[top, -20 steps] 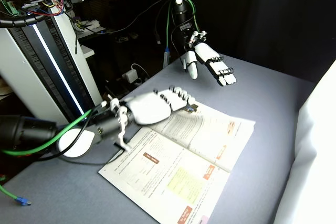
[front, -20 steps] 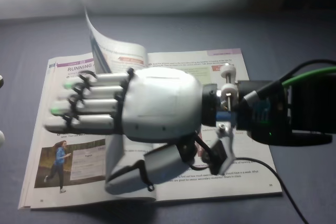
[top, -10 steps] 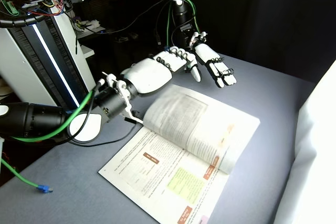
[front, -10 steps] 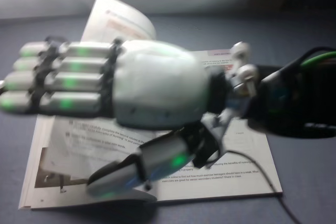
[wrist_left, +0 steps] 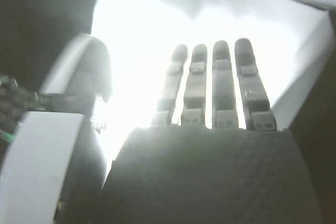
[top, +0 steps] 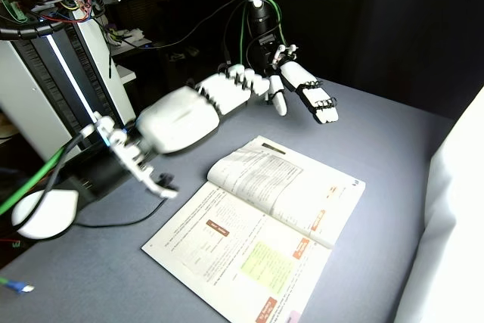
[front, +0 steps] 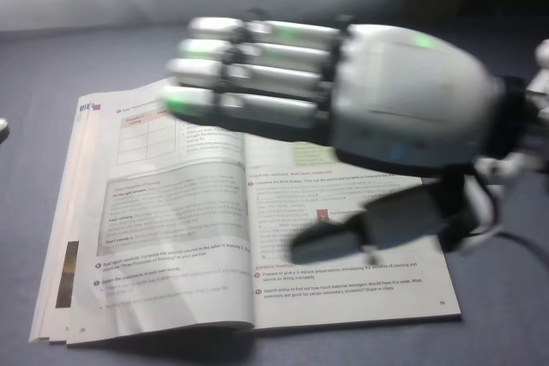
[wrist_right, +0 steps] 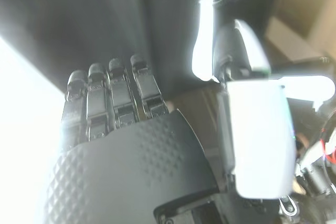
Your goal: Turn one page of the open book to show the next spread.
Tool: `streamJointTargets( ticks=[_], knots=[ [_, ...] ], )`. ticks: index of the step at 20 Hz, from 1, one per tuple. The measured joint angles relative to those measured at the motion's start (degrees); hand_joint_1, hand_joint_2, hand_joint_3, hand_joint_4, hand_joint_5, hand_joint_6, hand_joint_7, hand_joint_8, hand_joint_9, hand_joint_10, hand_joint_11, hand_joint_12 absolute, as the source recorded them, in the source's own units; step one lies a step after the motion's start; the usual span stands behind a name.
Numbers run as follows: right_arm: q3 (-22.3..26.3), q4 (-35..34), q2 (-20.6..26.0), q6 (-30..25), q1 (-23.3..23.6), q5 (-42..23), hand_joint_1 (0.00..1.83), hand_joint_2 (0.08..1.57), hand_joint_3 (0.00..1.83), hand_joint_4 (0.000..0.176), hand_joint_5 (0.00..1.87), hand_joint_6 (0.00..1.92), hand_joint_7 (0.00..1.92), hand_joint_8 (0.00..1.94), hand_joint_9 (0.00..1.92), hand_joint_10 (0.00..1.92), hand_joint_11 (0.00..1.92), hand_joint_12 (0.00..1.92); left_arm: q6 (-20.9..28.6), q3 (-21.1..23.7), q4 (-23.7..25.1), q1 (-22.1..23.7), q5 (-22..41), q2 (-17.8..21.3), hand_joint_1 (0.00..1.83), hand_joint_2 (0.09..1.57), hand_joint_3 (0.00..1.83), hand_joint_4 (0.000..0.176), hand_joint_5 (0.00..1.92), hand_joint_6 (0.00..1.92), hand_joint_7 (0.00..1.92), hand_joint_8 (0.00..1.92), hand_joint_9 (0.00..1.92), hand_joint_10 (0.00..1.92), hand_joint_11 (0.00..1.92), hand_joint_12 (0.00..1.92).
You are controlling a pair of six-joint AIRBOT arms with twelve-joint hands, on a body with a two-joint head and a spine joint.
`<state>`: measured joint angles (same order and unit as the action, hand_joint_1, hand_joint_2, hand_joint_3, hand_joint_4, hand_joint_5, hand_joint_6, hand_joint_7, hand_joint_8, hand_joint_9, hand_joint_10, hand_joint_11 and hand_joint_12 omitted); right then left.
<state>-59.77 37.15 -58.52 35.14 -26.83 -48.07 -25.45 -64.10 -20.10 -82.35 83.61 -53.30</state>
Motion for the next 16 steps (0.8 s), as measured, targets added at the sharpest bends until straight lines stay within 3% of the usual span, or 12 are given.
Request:
streamJointTargets(
  ticks=[1,2,3,4,5,6,8,9,12,16],
  knots=[
    [0.7,-1.4,1.9,0.9,-0.7,0.8,0.19,1.09,0.02,0.018,0.0,0.0,0.0,0.0,0.0,0.0,0.0,0.0,-0.1,0.0,0.4,0.5,0.2,0.0,0.26,1.56,0.0,0.037,0.01,0.0,0.0,0.0,0.0,0.0,0.0,0.0],
    [1.5,-3.7,3.8,2.1,-1.6,1.3,0.08,1.17,0.05,0.025,0.0,0.0,0.0,0.0,0.0,0.0,0.0,0.0,-0.2,0.0,1.0,1.0,0.3,0.1,0.29,1.56,0.0,0.043,0.02,0.0,0.0,0.0,0.0,0.0,0.0,0.0],
    [2.1,-6.8,5.7,3.8,-2.8,1.8,0.09,1.16,0.03,0.0,0.0,0.0,0.0,0.0,0.0,0.0,0.0,0.0,-0.3,-0.1,2.1,1.9,0.0,0.1,0.29,1.56,0.0,0.038,0.02,0.01,0.0,0.0,0.0,0.0,0.0,0.0],
    [2.8,-9.6,7.2,5.8,-4.1,2.5,0.14,1.17,0.03,0.0,0.0,0.0,0.0,0.0,0.0,0.0,0.0,0.0,-0.3,-0.3,3.6,3.0,-0.4,0.1,0.26,1.54,0.0,0.036,0.02,0.0,0.0,0.0,0.0,0.0,0.0,0.0],
    [3.6,-12.4,8.5,8.0,-5.6,3.2,0.09,1.16,0.02,0.0,0.0,0.0,0.0,0.0,0.0,0.0,0.0,0.0,-0.3,-0.7,5.0,4.7,-0.8,-0.1,0.03,1.48,0.0,0.049,0.0,0.0,0.0,0.0,0.0,0.0,0.0,0.0],
    [4.0,-13.8,9.1,9.1,-6.5,3.4,0.09,1.16,0.02,0.0,0.0,0.0,0.0,0.0,0.0,0.0,0.0,0.0,-0.3,-1.2,5.9,5.7,-1.2,-0.2,0.03,1.48,0.0,0.049,0.0,0.0,0.0,0.0,0.0,0.0,0.0,0.0],
    [5.5,-18.8,10.8,12.6,-9.7,3.9,0.01,1.18,0.02,0.0,0.0,0.0,0.0,0.0,0.0,0.0,0.0,0.0,-0.3,-2.4,8.8,9.4,-2.6,-1.1,0.02,1.44,0.0,0.033,0.0,0.0,0.0,0.0,0.0,0.0,0.0,0.0],
    [5.9,-21.5,11.2,14.1,-11.0,3.8,0.0,1.21,0.04,0.0,0.0,0.0,0.0,0.0,0.0,0.0,0.0,0.0,-0.2,-2.8,10.2,10.8,-3.2,-1.7,0.07,1.39,0.0,0.015,0.0,0.0,0.0,0.0,0.0,0.0,0.0,0.0],
    [7.6,-29.6,12.7,18.3,-15.8,1.7,0.0,1.21,0.03,0.0,0.0,0.0,0.0,0.0,0.0,0.0,0.0,0.0,1.0,-4.5,14.4,14.7,-5.7,-4.0,0.07,1.32,0.0,0.012,0.0,0.0,0.0,0.0,0.0,0.0,0.0,0.0],
    [9.0,-36.7,14.4,20.5,-21.7,-4.0,0.03,1.24,0.04,0.0,0.0,0.0,0.0,0.0,0.0,0.0,0.0,0.0,2.0,-6.1,16.3,18.1,-6.8,-5.9,0.11,1.33,0.0,0.017,0.0,0.0,0.0,0.0,0.0,0.0,0.0,0.0]
  ],
)
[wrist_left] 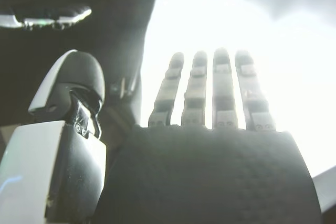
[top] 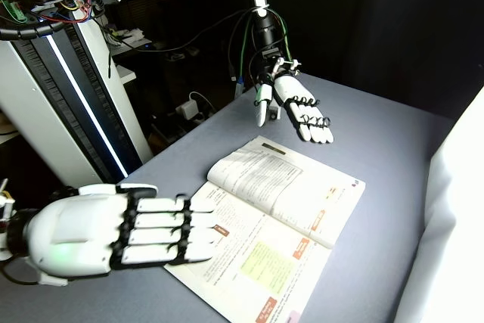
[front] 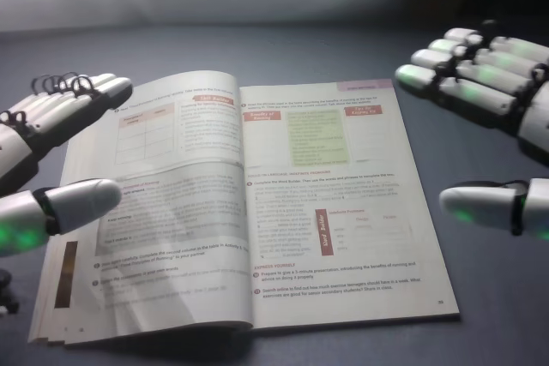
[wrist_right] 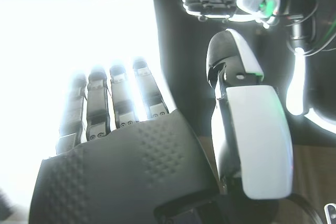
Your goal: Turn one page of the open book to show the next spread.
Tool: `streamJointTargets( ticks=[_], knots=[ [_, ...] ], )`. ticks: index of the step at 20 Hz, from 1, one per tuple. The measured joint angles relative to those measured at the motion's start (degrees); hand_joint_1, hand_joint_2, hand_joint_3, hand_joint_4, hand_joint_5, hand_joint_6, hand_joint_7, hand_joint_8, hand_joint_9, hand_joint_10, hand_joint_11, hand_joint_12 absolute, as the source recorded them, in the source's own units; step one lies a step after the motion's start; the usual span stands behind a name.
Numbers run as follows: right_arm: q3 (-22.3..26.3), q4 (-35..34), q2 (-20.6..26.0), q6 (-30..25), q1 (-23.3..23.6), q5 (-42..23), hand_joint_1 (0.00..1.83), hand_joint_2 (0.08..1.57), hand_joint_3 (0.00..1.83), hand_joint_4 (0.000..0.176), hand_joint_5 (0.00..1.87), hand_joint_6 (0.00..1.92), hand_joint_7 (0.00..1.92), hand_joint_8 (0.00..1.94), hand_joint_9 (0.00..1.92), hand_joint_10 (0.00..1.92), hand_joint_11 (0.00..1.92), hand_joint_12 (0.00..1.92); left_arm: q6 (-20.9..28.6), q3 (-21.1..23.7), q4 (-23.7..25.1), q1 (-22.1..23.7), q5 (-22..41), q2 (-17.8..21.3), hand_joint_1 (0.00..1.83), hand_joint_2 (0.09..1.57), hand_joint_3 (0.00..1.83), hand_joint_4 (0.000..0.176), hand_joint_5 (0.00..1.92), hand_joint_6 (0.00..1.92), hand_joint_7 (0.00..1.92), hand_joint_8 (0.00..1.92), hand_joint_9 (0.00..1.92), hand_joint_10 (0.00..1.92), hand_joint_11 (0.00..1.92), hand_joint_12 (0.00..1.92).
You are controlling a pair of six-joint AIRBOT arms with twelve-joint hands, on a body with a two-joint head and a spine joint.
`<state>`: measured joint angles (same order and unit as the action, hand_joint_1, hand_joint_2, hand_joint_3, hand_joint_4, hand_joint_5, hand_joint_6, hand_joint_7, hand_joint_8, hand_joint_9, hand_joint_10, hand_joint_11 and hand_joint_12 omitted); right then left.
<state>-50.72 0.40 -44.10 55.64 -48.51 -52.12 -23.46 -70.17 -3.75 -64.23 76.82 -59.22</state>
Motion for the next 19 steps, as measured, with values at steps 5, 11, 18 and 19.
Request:
streamJointTargets(
  ticks=[5,11,18,19],
  knots=[
    [1.8,-4.5,2.3,1.9,-3.3,-8.9,0.21,1.24,0.02,0.0,0.0,0.0,0.0,0.0,0.0,0.0,0.02,0.01,0.2,-0.1,-0.1,0.3,0.1,-0.5,0.17,1.34,0.0,0.05,0.0,0.0,0.0,0.0,0.0,0.0,0.0,0.0],
    [3.2,-8.4,4.7,2.7,-7.0,-19.4,0.46,1.32,0.0,0.004,0.0,0.0,0.0,0.0,0.05,0.06,0.0,0.66,0.2,-0.6,-2.1,0.4,3.0,-0.6,0.32,1.31,0.0,0.078,0.0,0.0,0.0,0.0,0.0,0.0,0.0,0.0],
    [5.0,-9.7,7.4,2.8,-10.3,-32.4,0.35,1.38,0.0,0.0,0.0,0.0,0.04,0.02,0.0,0.46,0.0,1.02,-0.9,-1.0,-3.1,2.4,7.8,-0.6,0.52,1.28,0.0,0.088,0.02,0.0,0.04,0.0,0.1,0.02,0.0,0.51],
    [5.0,-10.0,7.6,2.9,-10.3,-33.4,0.35,1.38,0.0,0.0,0.0,0.0,0.04,0.02,0.0,0.46,0.0,1.02,-1.0,-1.0,-3.4,2.4,8.2,-0.6,0.52,1.28,0.0,0.088,0.02,0.0,0.04,0.0,0.1,0.02,0.0,0.51]
  ],
)
